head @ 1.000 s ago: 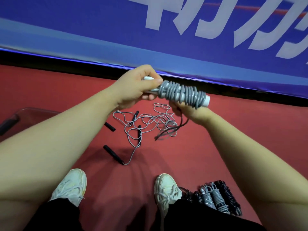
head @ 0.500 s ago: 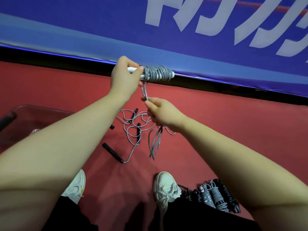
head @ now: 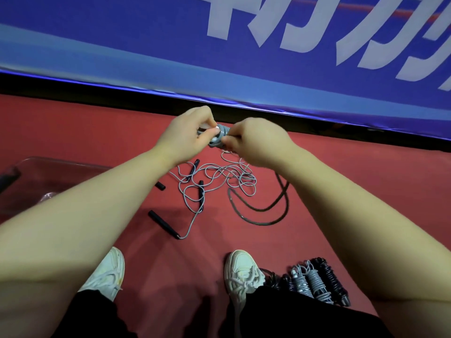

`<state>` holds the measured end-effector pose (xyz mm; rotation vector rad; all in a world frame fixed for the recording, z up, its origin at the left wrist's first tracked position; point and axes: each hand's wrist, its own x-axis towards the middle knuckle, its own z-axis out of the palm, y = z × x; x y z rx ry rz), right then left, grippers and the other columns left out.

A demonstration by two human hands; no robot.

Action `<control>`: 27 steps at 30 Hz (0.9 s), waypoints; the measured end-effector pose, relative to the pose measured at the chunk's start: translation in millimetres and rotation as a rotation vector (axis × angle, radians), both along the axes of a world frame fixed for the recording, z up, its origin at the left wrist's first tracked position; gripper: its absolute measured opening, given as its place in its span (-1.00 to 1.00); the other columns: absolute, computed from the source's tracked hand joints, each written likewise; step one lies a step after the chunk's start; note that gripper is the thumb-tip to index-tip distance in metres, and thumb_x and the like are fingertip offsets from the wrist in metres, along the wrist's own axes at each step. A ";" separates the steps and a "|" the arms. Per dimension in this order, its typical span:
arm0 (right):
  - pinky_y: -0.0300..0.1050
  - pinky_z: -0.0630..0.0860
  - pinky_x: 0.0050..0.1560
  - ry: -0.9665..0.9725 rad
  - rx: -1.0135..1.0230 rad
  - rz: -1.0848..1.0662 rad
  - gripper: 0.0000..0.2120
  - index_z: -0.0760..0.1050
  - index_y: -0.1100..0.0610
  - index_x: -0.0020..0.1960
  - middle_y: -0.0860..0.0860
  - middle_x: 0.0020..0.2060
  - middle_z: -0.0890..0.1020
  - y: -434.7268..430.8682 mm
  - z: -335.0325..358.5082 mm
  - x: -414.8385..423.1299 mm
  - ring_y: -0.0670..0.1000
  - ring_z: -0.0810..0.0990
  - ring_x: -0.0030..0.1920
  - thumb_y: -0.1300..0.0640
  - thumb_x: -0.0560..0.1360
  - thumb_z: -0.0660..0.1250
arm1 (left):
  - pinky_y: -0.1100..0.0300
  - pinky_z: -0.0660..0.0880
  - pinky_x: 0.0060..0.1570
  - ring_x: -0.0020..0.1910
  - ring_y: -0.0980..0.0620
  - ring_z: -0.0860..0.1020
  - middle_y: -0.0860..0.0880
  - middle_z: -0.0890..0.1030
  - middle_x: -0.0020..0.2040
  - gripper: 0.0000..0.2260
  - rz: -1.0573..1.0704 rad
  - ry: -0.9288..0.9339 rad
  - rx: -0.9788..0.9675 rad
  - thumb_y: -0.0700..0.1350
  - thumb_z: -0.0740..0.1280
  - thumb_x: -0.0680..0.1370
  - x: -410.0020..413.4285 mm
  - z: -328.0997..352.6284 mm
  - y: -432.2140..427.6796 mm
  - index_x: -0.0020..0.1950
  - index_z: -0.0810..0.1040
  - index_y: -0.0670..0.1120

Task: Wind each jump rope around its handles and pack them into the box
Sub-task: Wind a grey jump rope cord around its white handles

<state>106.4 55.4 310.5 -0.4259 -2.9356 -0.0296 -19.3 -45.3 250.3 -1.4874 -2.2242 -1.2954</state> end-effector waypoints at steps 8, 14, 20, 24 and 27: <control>-0.10 0.30 -0.23 0.141 0.138 0.121 -0.74 0.57 0.04 0.03 -0.02 -0.01 0.57 34.8 5.0 10.5 0.05 0.53 0.00 -0.11 0.50 0.29 | 0.28 0.42 -0.16 -0.24 0.25 0.49 0.08 0.54 -0.16 -0.89 -0.259 -0.162 -0.220 -0.20 0.35 0.53 10.7 6.3 -3.0 0.02 0.48 -0.05; -0.13 0.30 -0.33 0.196 0.141 0.319 -0.60 0.64 0.10 -0.12 0.04 -0.24 0.59 51.4 0.0 21.4 0.13 0.56 -0.23 -0.19 0.46 0.21 | 0.29 0.37 -0.30 -0.36 0.19 0.41 -0.01 0.54 -0.18 -0.82 -0.358 -0.280 -0.301 -0.22 0.33 0.53 14.4 16.8 -6.2 0.02 0.44 0.04; -0.29 0.32 -0.31 -0.253 -0.233 0.184 -0.68 0.47 0.03 -0.29 -0.07 -0.45 0.41 50.1 12.7 28.7 -0.14 0.36 -0.42 -0.08 0.58 0.18 | 0.27 0.43 -0.16 -0.22 0.15 0.49 0.14 0.58 -0.17 -0.77 -0.566 -0.415 -0.400 -0.23 0.41 0.48 24.0 20.3 -5.1 -0.04 0.46 0.07; -0.22 0.14 -0.42 -0.219 -0.849 0.081 -0.62 0.38 0.11 -0.37 -0.11 -0.55 0.24 60.2 3.8 38.0 -0.11 0.16 -0.51 -0.02 0.57 0.19 | 0.34 0.45 -0.14 -0.17 0.17 0.54 0.11 0.60 -0.15 -0.77 -0.629 -0.465 -0.369 -0.33 0.38 0.48 33.4 26.0 -4.1 -0.04 0.55 0.00; -0.18 0.02 -0.41 -0.231 -1.188 0.090 -0.65 0.31 0.14 -0.38 -0.09 -0.54 0.18 67.9 -2.8 42.5 -0.11 0.08 -0.52 -0.06 0.47 0.19 | 0.32 0.44 -0.20 -0.23 0.14 0.51 0.00 0.58 -0.17 -0.79 -0.638 -0.503 -0.319 -0.36 0.38 0.46 42.1 31.2 -1.6 -0.05 0.53 -0.07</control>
